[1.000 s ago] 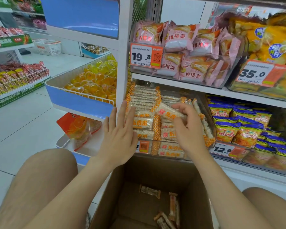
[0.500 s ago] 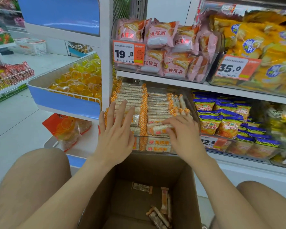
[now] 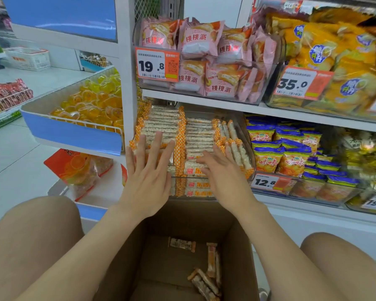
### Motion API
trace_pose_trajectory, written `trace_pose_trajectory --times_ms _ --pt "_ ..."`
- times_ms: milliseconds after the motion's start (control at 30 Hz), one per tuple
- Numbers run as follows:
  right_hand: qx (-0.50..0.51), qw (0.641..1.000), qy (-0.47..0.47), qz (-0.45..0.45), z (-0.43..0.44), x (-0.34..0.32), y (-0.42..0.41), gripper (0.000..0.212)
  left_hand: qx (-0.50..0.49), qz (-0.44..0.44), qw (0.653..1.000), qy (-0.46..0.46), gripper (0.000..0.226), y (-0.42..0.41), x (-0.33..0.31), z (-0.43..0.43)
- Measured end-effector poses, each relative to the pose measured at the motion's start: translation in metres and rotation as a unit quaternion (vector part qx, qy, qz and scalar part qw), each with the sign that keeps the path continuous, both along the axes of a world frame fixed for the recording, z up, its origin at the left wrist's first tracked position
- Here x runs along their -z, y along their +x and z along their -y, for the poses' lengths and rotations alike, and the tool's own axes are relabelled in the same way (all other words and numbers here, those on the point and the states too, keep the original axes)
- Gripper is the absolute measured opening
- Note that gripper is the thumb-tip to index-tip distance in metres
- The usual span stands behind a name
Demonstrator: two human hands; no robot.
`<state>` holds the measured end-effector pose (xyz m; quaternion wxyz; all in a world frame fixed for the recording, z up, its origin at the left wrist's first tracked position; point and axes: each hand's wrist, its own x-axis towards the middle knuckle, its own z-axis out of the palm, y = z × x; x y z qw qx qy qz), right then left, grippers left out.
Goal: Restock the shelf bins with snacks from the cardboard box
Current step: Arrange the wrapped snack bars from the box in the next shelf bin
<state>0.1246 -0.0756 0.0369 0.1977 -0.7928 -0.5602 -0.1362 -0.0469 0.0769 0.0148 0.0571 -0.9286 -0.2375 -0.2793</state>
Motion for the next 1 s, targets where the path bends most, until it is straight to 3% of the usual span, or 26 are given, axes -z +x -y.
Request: trace_pose_trajectory --times_ms 133,400,500,733,1000 --pt "0.008 0.999 -0.034 0.034 0.002 -0.001 0.008 0.048 0.010 0.010 1.000 0.007 0.068 0.000 0.002 -0.004" --pt "0.031 0.999 -0.017 0.015 0.002 -0.002 0.002 0.068 0.002 0.005 0.999 0.039 0.062 0.001 0.003 -0.008" --pt "-0.007 1.000 -0.021 0.001 0.004 -0.006 0.001 0.084 -0.016 0.009 0.999 0.043 0.066 0.002 0.002 -0.006" --pt "-0.034 0.999 0.030 -0.009 -0.004 0.010 -0.013 0.036 -0.013 -0.029 0.998 0.049 0.072 0.001 0.006 -0.008" --pt "-0.016 0.998 0.058 0.023 -0.002 0.012 -0.020 0.054 -0.008 -0.029 0.999 0.037 0.074 -0.005 -0.003 -0.002"
